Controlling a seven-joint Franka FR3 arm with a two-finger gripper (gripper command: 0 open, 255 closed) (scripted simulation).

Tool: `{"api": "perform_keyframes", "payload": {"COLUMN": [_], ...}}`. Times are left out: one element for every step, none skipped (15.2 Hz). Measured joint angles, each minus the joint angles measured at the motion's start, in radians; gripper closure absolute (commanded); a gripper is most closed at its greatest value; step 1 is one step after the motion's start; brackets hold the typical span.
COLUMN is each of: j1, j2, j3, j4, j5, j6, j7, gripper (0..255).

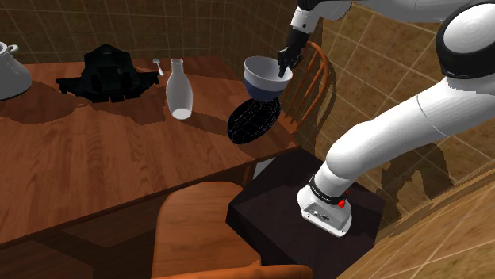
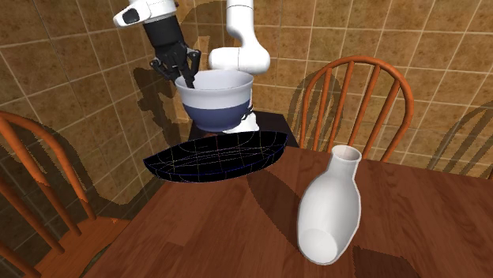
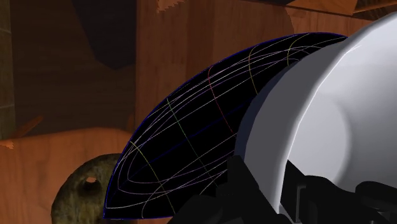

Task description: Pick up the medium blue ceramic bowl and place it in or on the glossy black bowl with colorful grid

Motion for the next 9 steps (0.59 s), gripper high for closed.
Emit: {"api": "perform_keyframes", "payload": {"j1": [-0.001, -0.001, 0.0, 0.0, -0.001, -0.001, -0.002, -0.002, -0.002], "j2": [0.002, 0.002, 0.008, 0.011, 0.01, 0.012, 0.014, 0.016, 0.018], "j3": [-0.001, -0.002, -0.002, -0.005, -0.005, -0.007, -0.009, -0.009, -0.01], "j4": [-0.012, -0.025, -0.033, -0.046, -0.059, -0.07, -0.081, -0.09, -0.104], "j5": [0.0, 0.0, 0.002, 0.002, 0.001, 0.001, 0.001, 0.002, 0.003], "j6": [0.013, 0.026, 0.04, 0.055, 0.068, 0.08, 0.093, 0.104, 0.12], "j7": [-0.003, -0.004, -0.006, -0.01, -0.012, -0.016, -0.02, -0.021, -0.023], "gripper": [255, 255, 255, 255, 255, 255, 255, 255, 255]}}
